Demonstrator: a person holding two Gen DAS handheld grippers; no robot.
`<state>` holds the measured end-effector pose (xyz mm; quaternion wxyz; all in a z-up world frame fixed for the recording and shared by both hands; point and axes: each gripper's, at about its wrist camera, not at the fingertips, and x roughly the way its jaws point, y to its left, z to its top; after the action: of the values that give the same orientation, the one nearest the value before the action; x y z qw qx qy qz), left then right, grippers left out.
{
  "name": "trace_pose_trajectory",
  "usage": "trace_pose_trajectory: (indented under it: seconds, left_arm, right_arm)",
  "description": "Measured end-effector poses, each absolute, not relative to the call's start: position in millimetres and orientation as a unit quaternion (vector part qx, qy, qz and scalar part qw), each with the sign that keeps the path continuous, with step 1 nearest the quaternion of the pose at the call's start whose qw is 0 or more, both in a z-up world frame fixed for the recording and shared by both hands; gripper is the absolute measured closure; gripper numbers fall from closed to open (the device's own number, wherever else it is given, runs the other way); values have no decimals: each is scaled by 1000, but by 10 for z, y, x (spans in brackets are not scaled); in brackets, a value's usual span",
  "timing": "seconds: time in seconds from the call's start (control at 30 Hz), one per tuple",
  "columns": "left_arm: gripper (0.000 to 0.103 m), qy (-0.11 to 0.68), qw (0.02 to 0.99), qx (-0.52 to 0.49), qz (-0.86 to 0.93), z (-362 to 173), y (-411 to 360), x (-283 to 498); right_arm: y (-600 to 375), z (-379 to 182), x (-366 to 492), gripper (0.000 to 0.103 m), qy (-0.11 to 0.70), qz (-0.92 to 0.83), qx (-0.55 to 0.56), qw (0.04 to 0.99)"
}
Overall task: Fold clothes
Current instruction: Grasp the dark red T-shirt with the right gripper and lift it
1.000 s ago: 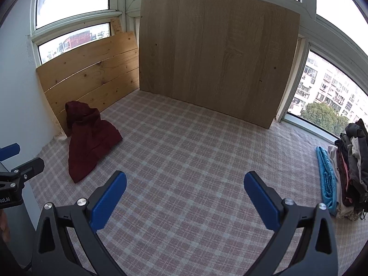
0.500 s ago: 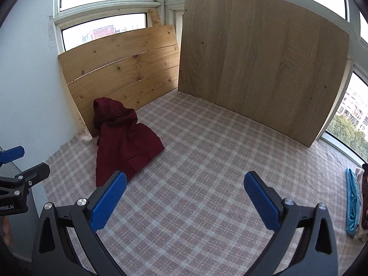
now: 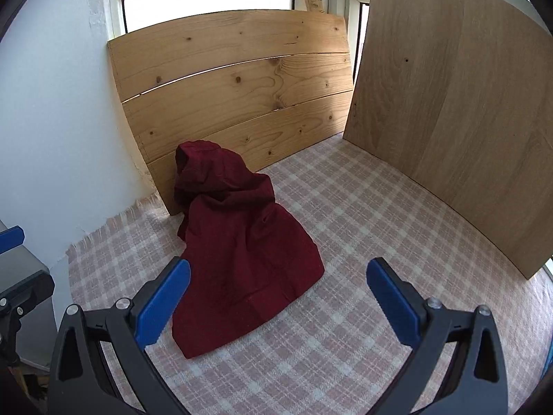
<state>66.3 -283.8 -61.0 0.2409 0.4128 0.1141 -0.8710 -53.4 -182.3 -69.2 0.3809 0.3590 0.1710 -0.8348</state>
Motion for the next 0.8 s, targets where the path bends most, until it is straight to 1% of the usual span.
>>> trace_pose_trajectory:
  seconds: [0.23, 0.37, 0.4, 0.43, 0.47, 0.5, 0.53, 0.6, 0.67, 0.73, 0.8]
  left_arm:
    - [1, 129, 257, 412, -865, -679, -3020, 639]
    - [1, 145, 278, 414, -855, -732, -3197, 696]
    - [1, 148, 280, 414, -854, -741, -3241, 720]
    - [1, 151, 282, 413, -853, -749, -3275, 738]
    - [1, 151, 286, 414, -851, -756, -3307, 758]
    - [1, 150, 290, 414, -850, -760, -3337, 776]
    - [1, 151, 292, 414, -849, -759, -3355, 790]
    - [1, 152, 294, 413, -849, -752, -3387, 816]
    - [1, 151, 293, 411, -850, -728, -3387, 826]
    - [1, 144, 288, 408, -854, -691, -3372, 824]
    - [1, 136, 283, 404, -859, -642, -3346, 822]
  right_arm:
    - [-2661, -748, -646, 0, 196, -812, 346, 428]
    - [-2992, -870, -745, 0, 218, -801, 359, 427]
    - [-3045, -915, -784, 2, 221, -797, 369, 425]
    - [-3075, -959, -821, 13, 221, -793, 380, 422]
    - [-3084, -1001, -855, 26, 219, -789, 391, 421]
    - [-3069, -1036, -892, 70, 212, -782, 405, 422]
    - [-3032, -1065, -931, 97, 200, -772, 424, 430]
    - [-2903, -1066, -966, 97, 178, -761, 441, 440]
    - [-2728, -974, -935, 97, 181, -769, 429, 438]
    - [-2456, -782, -911, 97, 171, -780, 411, 439]
    - [-2116, -518, -916, 98, 144, -791, 398, 442]
